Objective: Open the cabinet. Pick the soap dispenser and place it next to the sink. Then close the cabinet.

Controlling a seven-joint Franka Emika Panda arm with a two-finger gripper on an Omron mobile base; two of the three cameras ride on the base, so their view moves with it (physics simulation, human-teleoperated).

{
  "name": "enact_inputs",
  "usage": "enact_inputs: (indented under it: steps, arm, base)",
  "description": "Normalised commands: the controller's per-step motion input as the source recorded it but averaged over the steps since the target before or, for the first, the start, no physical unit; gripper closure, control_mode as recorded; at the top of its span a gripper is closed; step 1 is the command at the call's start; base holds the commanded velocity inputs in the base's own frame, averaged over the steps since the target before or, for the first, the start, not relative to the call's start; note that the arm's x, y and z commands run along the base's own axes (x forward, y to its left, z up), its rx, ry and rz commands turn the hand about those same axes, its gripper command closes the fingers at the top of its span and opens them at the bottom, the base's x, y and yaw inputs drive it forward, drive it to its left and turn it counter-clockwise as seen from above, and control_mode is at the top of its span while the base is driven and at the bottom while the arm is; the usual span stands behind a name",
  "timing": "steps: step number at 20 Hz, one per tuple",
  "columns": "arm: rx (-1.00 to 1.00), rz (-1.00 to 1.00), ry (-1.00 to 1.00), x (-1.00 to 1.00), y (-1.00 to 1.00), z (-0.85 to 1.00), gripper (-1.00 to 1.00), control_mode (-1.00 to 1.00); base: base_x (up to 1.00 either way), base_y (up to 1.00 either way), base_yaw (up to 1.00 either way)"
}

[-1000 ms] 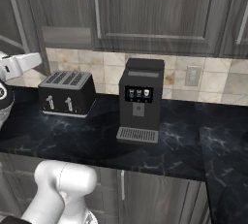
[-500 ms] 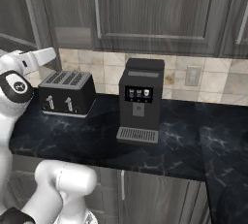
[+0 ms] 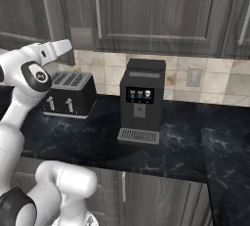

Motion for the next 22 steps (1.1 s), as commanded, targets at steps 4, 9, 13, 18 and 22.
enact_inputs:
  steps: [4,9,13,18,22]
  arm:
    - [-0.18,0.0,0.1,0.67,-0.22,0.02,-1.0,-1.0]
    - [-0.17,0.0,0.08,0.61,-0.18,0.04,-1.0,-1.0]
    - [-0.17,0.0,0.05,0.55,-0.15,0.1,-1.0,-1.0]
    - [-0.15,0.0,0.03,0.43,-0.19,0.12,-1.0,-1.0]
    - [-0.12,0.0,0.0,0.43,-0.18,0.02,-1.0,-1.0]
  base:
    - [0.0,0.0,0.0]
    - [0.0,0.0,0.0]
    - [0.0,0.0,0.0]
    - [0.0,0.0,0.0]
    - [0.0,0.0,0.0]
